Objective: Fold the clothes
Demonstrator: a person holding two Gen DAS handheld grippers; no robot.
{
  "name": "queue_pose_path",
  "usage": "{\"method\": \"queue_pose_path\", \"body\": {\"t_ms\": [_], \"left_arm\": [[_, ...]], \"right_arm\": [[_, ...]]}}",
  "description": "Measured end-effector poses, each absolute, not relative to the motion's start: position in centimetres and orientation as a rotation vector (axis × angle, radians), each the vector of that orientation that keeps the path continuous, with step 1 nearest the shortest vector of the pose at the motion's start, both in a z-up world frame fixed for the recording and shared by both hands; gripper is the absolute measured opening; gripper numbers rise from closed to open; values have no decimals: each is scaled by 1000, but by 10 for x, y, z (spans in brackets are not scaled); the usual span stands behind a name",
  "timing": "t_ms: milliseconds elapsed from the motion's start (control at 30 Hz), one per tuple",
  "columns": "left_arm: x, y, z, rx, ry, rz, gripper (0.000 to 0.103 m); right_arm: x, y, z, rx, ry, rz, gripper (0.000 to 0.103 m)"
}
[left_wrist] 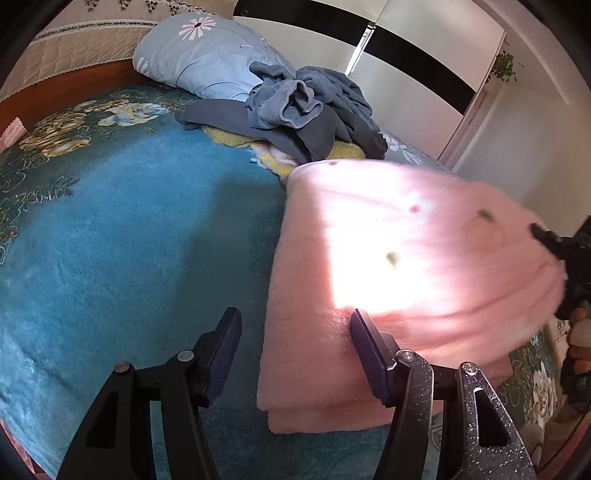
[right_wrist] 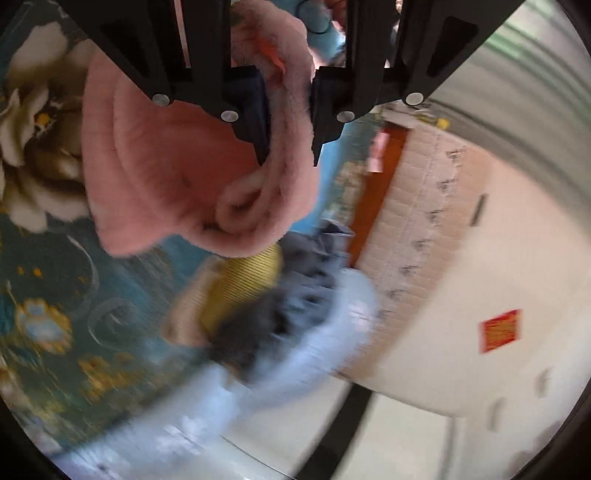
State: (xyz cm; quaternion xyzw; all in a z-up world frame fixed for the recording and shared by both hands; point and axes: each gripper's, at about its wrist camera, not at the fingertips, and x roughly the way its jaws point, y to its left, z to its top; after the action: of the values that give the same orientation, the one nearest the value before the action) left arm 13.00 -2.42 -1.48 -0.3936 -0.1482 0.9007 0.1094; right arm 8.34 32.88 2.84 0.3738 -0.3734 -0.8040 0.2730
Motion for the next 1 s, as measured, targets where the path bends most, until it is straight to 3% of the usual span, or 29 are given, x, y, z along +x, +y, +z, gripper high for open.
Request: {"method": "queue_pose_path", "body": {"t_ms": [133, 300, 433, 567, 700, 733, 767, 800, 1000], "left_arm": [[129, -24, -17, -1164, -430, 2646, 62], [131, -25, -18, -1170, -420, 2637, 63], [132, -25, -18, -1170, -407, 2637, 63], [131, -25, -16, -1165, -394, 2644, 63], [132, -21, -10, -1150, -364, 2652, 63], [132, -19, -7, -1141, -352, 2656, 63], [132, -18, -2, -1124, -333, 2661, 63], [133, -16, 4, -1103, -310, 2667, 63], [128, 0, 39, -983, -185, 2684, 63]], "right_arm": [[91, 337, 12, 1092, -971, -2246, 20], [92, 357, -41, 1185, -1156, -2218, 20], [98, 364, -47, 1141, -1210, -2208, 20], [110, 371, -21, 1108, -1097, -2330, 23], [124, 373, 16, 1058, -850, -2572, 24], [127, 370, 25, 1031, -791, -2611, 31], [129, 367, 31, 999, -747, -2632, 46], [130, 363, 37, 956, -711, -2632, 51], [117, 339, 62, 836, -516, -2627, 51]]}}
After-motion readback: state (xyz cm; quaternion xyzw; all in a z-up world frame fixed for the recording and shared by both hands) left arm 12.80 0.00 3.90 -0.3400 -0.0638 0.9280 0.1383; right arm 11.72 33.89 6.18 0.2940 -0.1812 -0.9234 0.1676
